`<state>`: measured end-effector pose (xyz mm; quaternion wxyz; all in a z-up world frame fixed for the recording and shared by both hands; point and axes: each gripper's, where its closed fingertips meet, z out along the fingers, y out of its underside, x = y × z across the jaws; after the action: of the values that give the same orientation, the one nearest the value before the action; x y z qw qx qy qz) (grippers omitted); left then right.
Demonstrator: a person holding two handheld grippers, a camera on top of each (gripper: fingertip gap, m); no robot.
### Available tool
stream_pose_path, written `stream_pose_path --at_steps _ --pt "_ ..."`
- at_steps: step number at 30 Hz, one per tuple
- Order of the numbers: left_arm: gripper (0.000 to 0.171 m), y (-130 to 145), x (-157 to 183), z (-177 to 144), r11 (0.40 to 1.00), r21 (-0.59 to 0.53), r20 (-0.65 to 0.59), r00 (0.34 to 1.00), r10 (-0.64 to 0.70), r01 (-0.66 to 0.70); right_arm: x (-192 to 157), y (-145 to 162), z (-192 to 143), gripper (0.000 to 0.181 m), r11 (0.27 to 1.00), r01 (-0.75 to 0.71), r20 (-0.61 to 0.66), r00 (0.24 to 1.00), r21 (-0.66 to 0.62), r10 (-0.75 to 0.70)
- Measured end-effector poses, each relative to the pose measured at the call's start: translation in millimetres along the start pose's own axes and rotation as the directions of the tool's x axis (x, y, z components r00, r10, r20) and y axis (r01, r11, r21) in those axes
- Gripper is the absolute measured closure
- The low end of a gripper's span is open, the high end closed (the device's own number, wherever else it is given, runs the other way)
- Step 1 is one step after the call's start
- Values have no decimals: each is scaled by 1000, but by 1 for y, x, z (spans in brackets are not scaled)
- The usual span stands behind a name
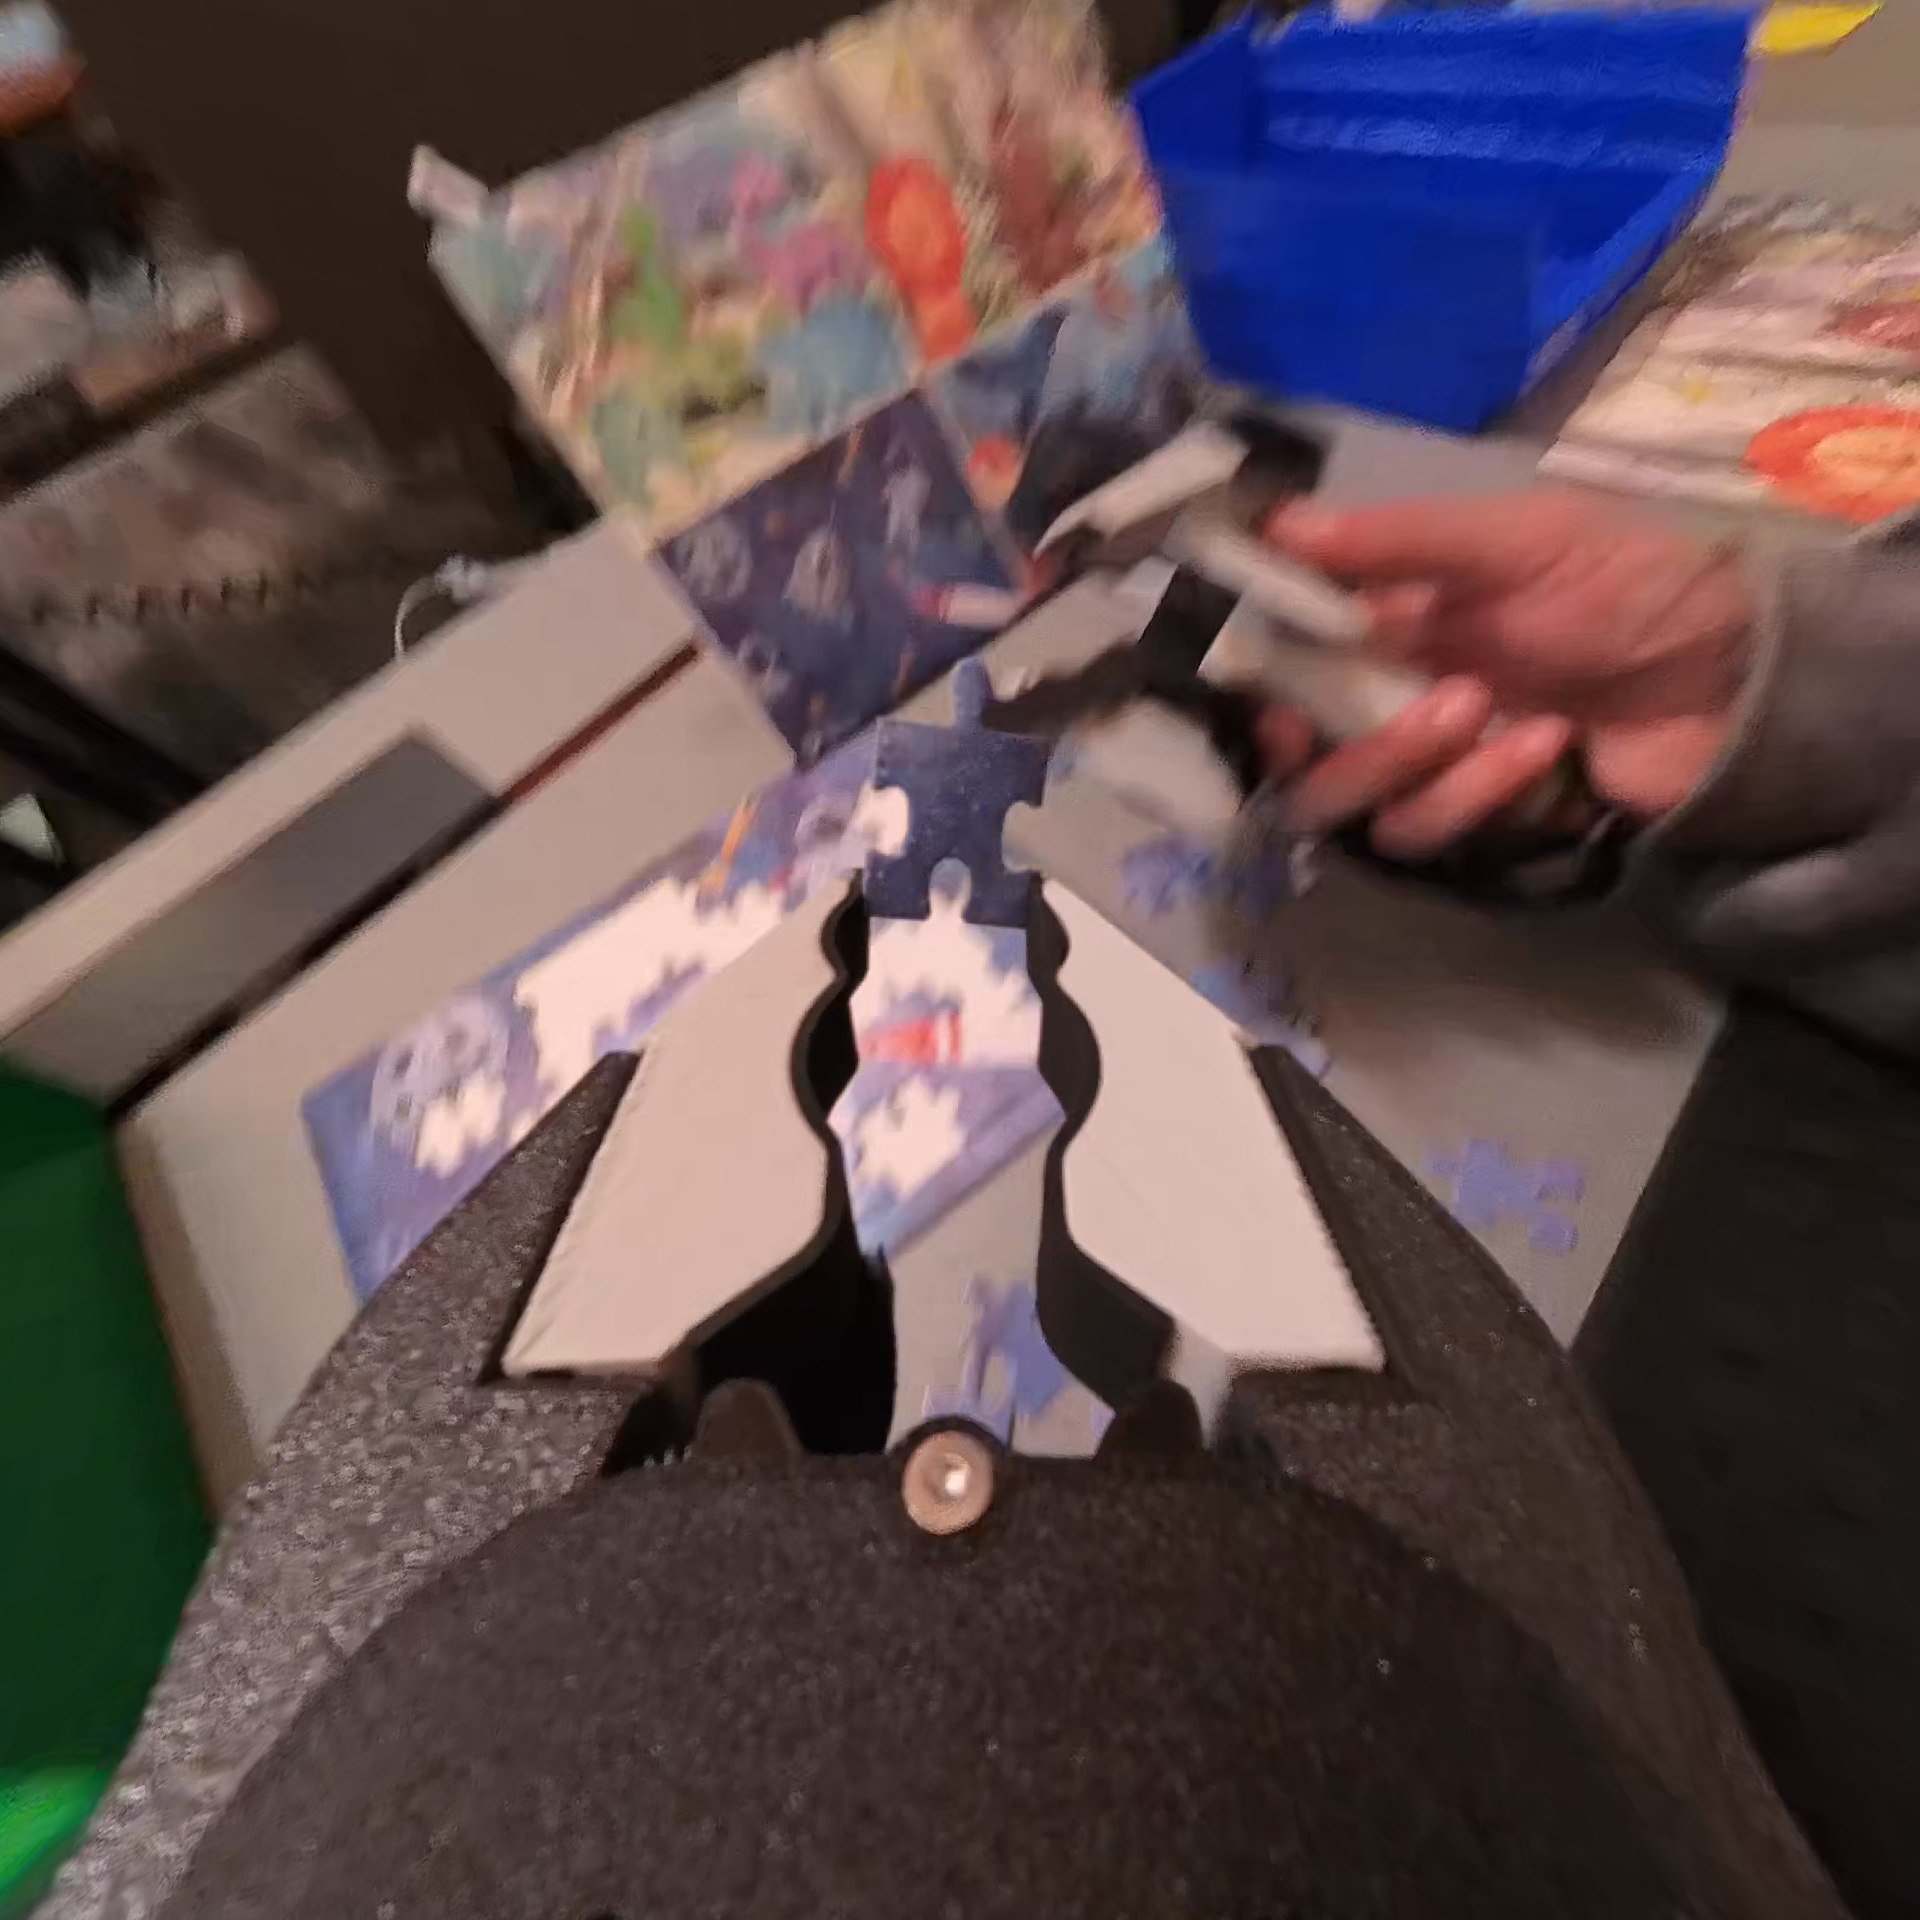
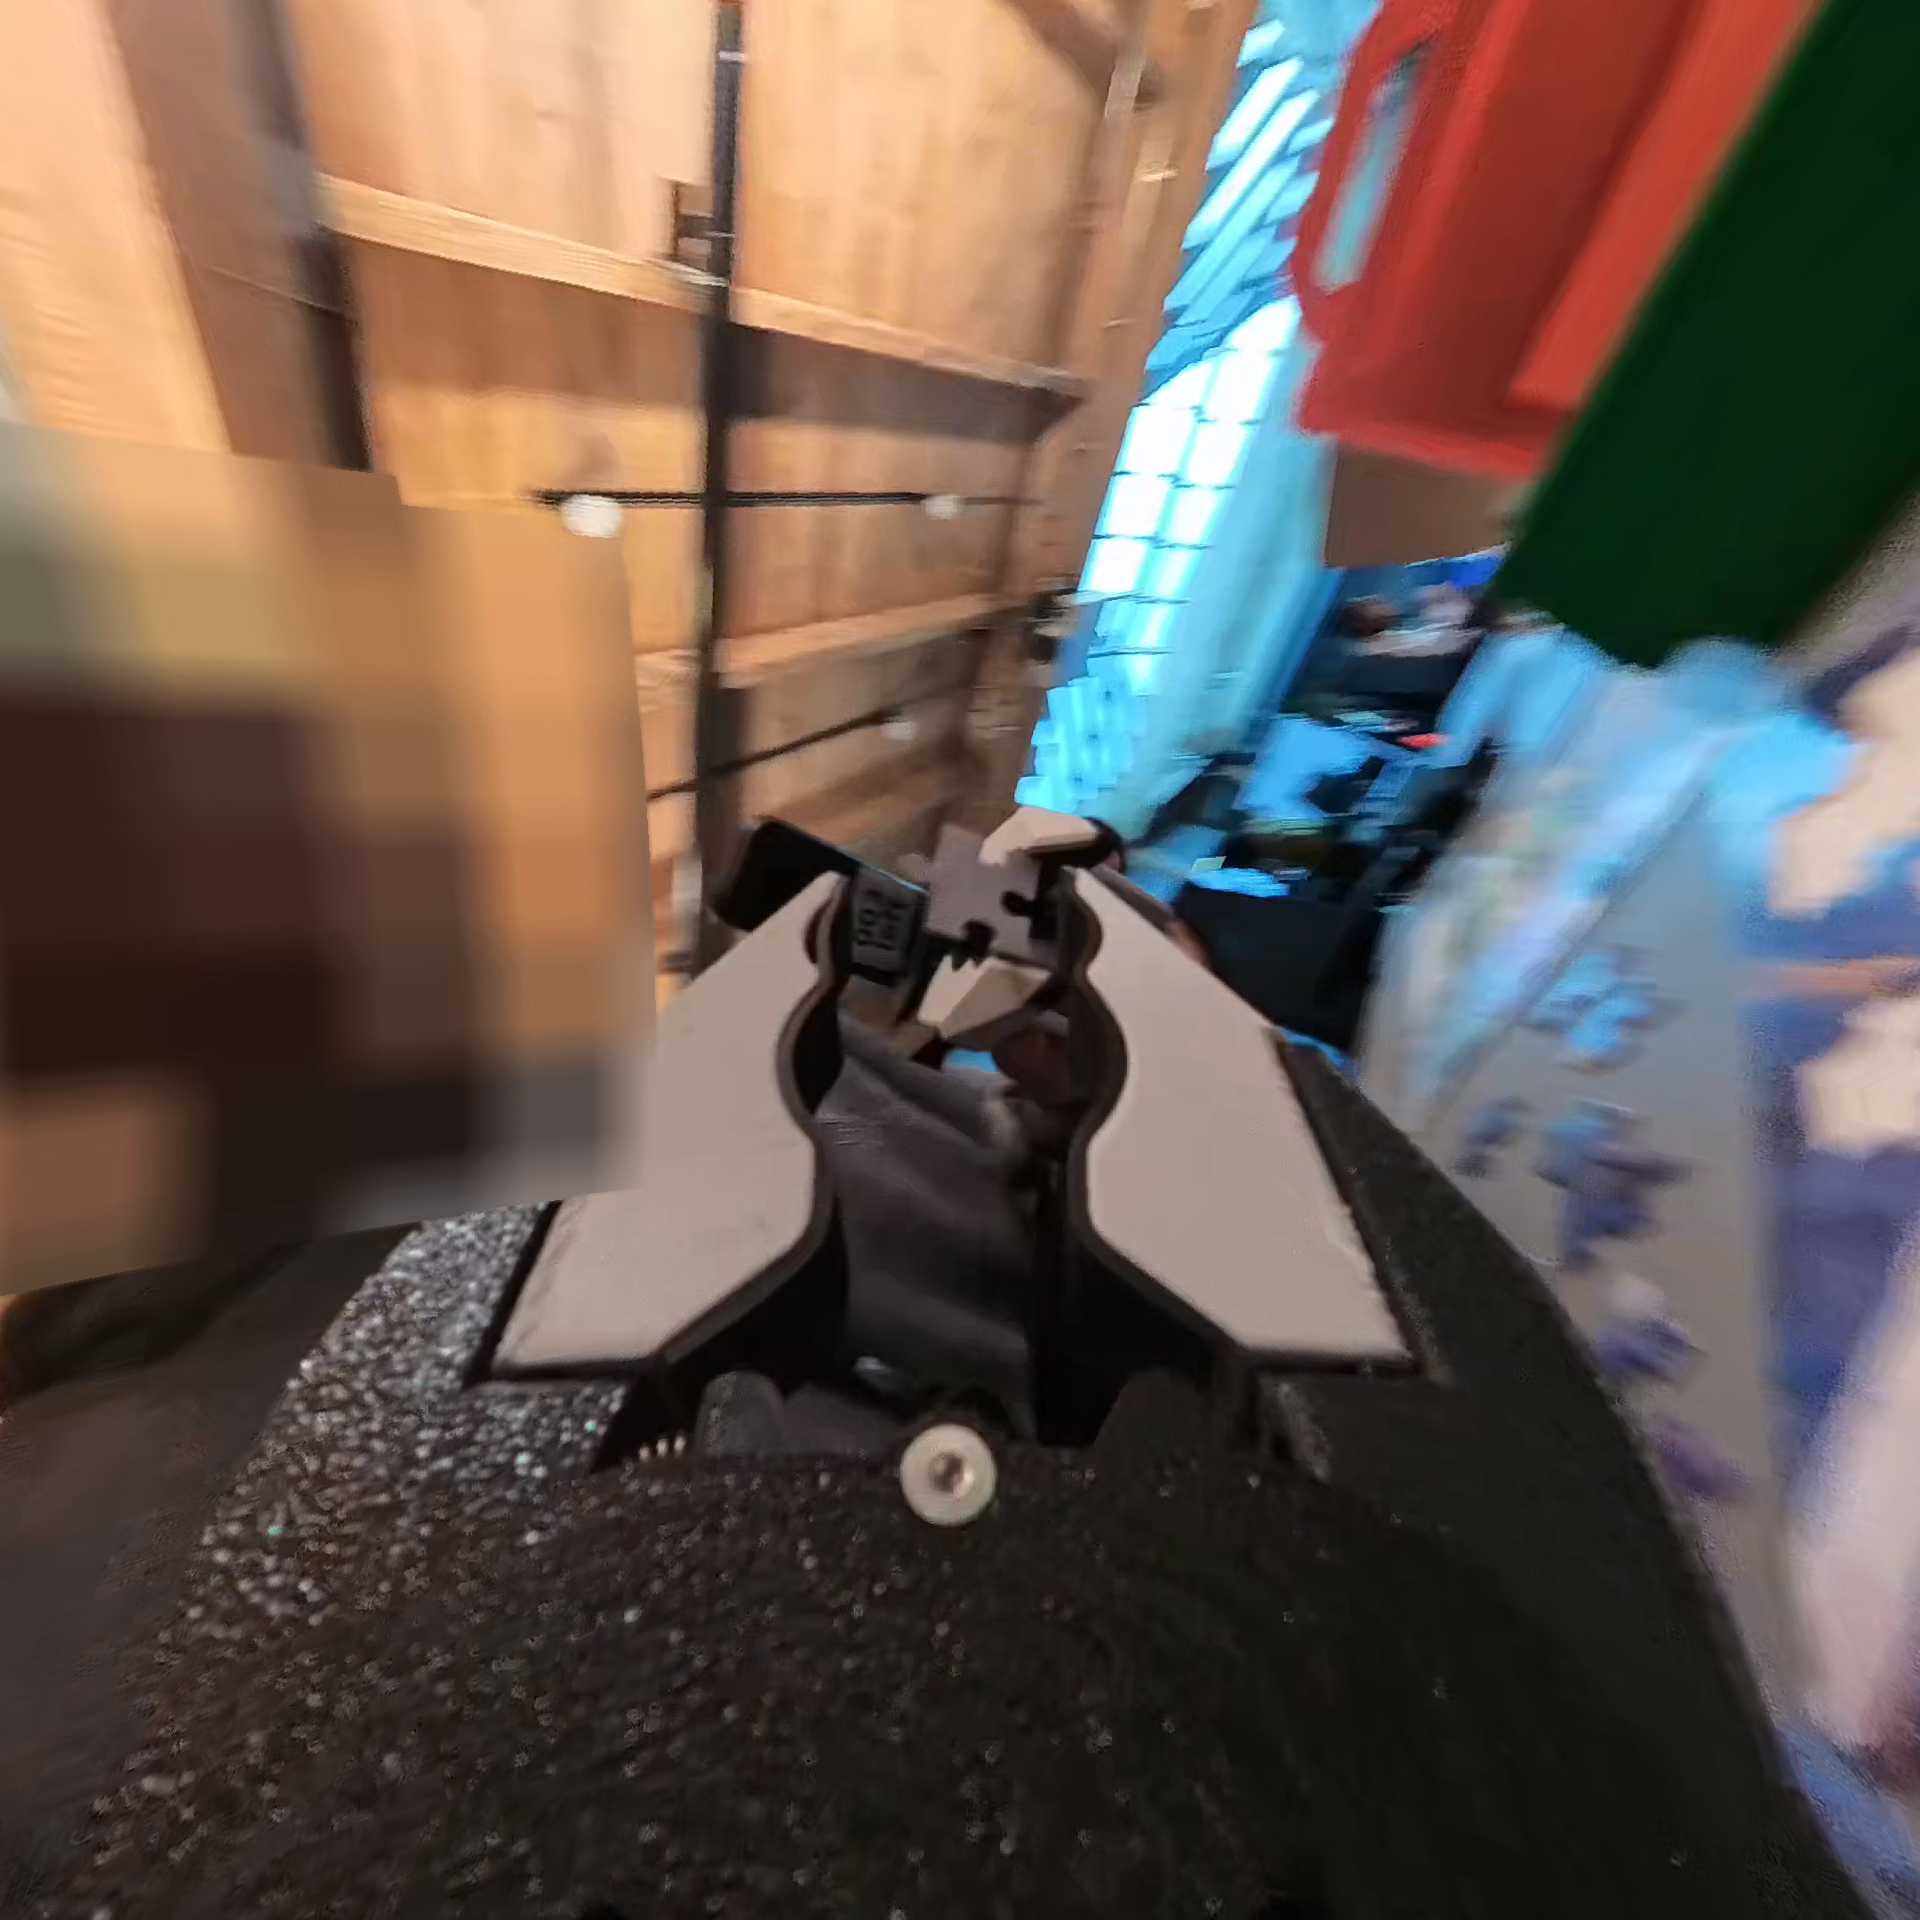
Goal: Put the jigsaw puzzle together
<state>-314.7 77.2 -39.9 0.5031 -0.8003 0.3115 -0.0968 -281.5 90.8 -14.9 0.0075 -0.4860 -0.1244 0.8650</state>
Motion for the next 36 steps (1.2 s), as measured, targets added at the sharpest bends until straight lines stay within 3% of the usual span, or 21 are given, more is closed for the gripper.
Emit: stream_pose_path --at_steps 1,3,5,8,11,16,20,23,26,28,30,36 --pt "142 30 -14 -7 994 -95 23 999 -46 48 7 -4 -9 143 999 54 -90 995 6 -53" --pt "142 99 -46 -28 942 -296 125 984 -125 158 21 -11 -27 143 988 151 -271 951 -13 -149" --pt "142 162 -72 -60 847 -445 242 950 -199 291 35 -17 -43 144 973 224 -430 874 -57 -226" --pt "142 213 -78 -101 729 -559 303 916 -263 394 41 -21 -48 145 967 242 -486 837 -82 -251" --pt "142 227 -68 -117 697 -591 289 914 -286 405 44 -19 -45 144 977 202 -464 860 -71 -212" --pt "142 228 -41 -113 697 -661 161 959 -232 279 45 -16 -45 143 981 177 -453 871 -75 -192" --pt "141 226 -37 -110 683 -693 128 971 -202 234 35 -28 -62 143 972 224 -495 838 -71 -230" --pt "141 226 -38 -109 681 -696 126 973 -195 226 30 -51 -103 142 935 341 -671 671 -97 -315" --pt "137 226 -39 -110 677 -704 125 976 -180 215 34 -64 -156 139 876 413 -839 359 -249 -408" --pt "137 227 -39 -110 677 -706 121 977 -178 211 42 -62 -186 140 841 367 -868 147 -398 -475" --pt "137 227 -38 -111 676 -706 118 977 -179 209 53 -56 -203 139 797 296 -836 -6 -526 -549" --pt "137 224 -41 -114 687 -699 128 980 -153 199 73 -69 -190 129 711 225 -744 -145 -666 -652"
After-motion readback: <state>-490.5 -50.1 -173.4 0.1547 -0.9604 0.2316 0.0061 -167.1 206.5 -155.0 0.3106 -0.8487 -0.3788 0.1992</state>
